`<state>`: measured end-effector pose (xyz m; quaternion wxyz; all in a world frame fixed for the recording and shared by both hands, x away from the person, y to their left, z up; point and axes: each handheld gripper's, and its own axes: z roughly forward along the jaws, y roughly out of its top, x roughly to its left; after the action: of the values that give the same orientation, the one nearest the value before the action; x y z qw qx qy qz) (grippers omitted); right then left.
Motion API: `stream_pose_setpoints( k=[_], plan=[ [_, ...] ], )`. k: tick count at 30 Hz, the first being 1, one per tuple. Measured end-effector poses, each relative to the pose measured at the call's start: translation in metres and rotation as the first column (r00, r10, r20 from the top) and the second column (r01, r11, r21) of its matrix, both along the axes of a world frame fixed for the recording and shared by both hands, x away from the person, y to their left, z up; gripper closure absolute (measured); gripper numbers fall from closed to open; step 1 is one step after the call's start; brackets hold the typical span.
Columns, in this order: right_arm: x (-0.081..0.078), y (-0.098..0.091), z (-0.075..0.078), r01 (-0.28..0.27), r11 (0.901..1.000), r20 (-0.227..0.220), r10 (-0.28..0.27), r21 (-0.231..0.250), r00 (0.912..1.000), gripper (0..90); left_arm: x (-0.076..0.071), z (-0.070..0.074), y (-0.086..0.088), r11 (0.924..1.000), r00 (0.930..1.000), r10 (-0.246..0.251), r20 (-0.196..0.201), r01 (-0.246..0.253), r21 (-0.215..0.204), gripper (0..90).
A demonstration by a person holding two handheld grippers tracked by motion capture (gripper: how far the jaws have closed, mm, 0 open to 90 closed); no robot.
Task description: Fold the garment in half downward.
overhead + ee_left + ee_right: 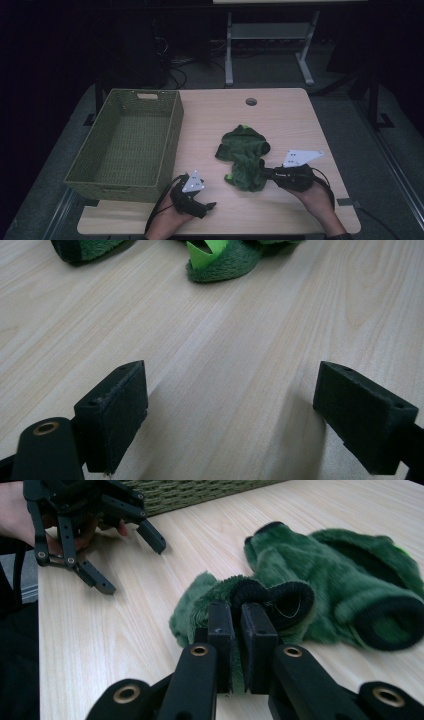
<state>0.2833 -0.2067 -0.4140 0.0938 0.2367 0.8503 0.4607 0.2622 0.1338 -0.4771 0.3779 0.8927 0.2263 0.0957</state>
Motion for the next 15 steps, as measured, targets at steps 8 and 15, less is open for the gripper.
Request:
stream_pose_setpoints(
  k=[8,15],
  plan=[
    [0.01,0.026,-0.002,-0.044,0.999,-0.007,0.044,-0.003,0.999,83.4,0.0,0.0,0.0,1.0,1.0,0.002,-0.003,-0.002,-0.002,13.7],
    [0.019,0.043,-0.008,-0.073,0.9973,-0.026,0.073,-0.008,0.997,80.6,0.0,0.0,0.0,1.0,1.0,0.0,0.0,0.0,0.0,13.6]
  ],
)
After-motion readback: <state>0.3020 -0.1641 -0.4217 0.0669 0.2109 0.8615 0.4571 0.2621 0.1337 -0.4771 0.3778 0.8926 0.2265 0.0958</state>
